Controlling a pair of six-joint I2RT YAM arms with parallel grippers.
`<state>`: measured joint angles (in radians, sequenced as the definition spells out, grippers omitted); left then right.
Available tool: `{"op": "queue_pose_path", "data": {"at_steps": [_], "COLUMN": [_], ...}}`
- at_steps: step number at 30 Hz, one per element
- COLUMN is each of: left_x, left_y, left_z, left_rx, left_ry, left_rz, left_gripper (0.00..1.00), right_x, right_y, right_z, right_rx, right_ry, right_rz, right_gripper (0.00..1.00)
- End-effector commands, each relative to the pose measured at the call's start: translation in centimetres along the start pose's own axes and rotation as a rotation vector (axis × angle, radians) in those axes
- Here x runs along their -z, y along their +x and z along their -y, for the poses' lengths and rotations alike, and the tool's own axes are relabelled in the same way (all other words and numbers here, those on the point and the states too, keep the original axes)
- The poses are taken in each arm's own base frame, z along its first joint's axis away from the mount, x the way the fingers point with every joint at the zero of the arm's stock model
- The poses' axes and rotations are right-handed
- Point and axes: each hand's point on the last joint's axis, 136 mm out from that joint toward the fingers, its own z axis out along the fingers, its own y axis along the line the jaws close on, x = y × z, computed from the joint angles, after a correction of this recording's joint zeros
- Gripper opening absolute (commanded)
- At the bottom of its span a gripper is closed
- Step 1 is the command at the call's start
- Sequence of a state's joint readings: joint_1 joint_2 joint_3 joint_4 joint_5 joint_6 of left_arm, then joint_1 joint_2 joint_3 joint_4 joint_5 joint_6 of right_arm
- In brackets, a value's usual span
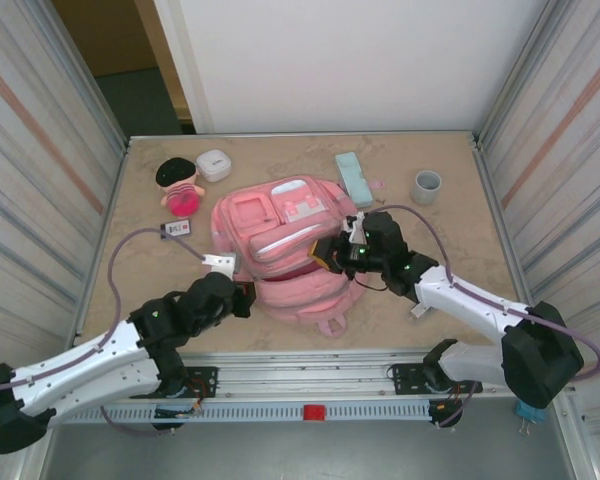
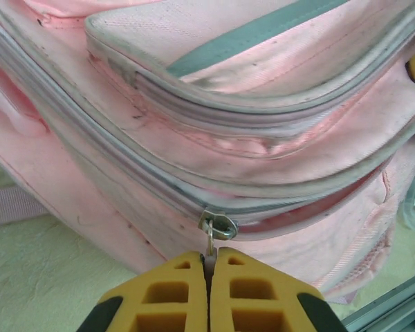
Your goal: Pack books, pencil case, and school supplies into a backpack
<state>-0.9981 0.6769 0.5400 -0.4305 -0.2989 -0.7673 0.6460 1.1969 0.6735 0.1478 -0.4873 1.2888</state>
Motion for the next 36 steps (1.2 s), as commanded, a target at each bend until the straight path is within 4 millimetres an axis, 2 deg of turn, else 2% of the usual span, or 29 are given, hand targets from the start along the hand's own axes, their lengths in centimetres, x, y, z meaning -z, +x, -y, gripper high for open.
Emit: {"op": "queue_pose_path", "data": {"at_steps": [1,2,5,10,15,17,18,20,23,30,36], "left_x": [0.3,0.2,-0.3,-1.0,-1.0,-0.9,-0.9,-0.7,-0.6,-0.4,-2.2], "left_y": [0.0,-0.1,-0.3,-0.8,-1.6,-1.8,-1.7,-1.5,-1.1,-3.2,-4.9], "left_z": [-2.1,-1.6,-0.3,1.4,2.5,2.4,1.9,0.9,-1.4,-5.8,-9.6], "left_rx": [0.014,0.013,0.006,-0.006,-0.023,-0.030,-0.033,-0.043,-0.070,-0.057,0.005], "left_ry": [-0.059,-0.037,0.015,0.054,0.083,0.071,0.049,0.003,-0.071,-0.135,-0.170], "left_rz": [0.027,0.034,0.031,0.014,0.023,0.029,0.028,0.023,0.017,0.071,0.071], "left_gripper": [0.00,0.00,0.00,0.00,0.00,0.00,0.00,0.00,0.00,0.00,0.00], "right_x": [1.3,1.1,0.2,-2.0,-3.7,-4.2,-4.3,-4.4,-3.9,-1.2,1.2], "right_y": [-1.5,-1.3,-0.6,1.3,2.1,2.4,2.5,2.7,2.9,2.9,2.7], "right_z": [-0.1,-0.3,-0.3,-1.1,-2.2,-2.3,-2.2,-2.2,-2.8,-6.0,-8.5], "right_rx": [0.016,0.005,-0.047,-0.052,-0.028,-0.013,-0.005,0.009,0.050,0.173,0.182], "right_ry": [0.015,0.002,-0.012,-0.029,-0.031,-0.019,-0.010,-0.002,-0.015,-0.039,-0.081], "right_rz": [0.076,0.095,0.173,0.204,0.186,0.165,0.154,0.130,0.090,-0.024,-0.075], "right_gripper": [0.32,0.41,0.51,0.56,0.55,0.38,0.27,0.14,0.04,0.00,0.00]}}
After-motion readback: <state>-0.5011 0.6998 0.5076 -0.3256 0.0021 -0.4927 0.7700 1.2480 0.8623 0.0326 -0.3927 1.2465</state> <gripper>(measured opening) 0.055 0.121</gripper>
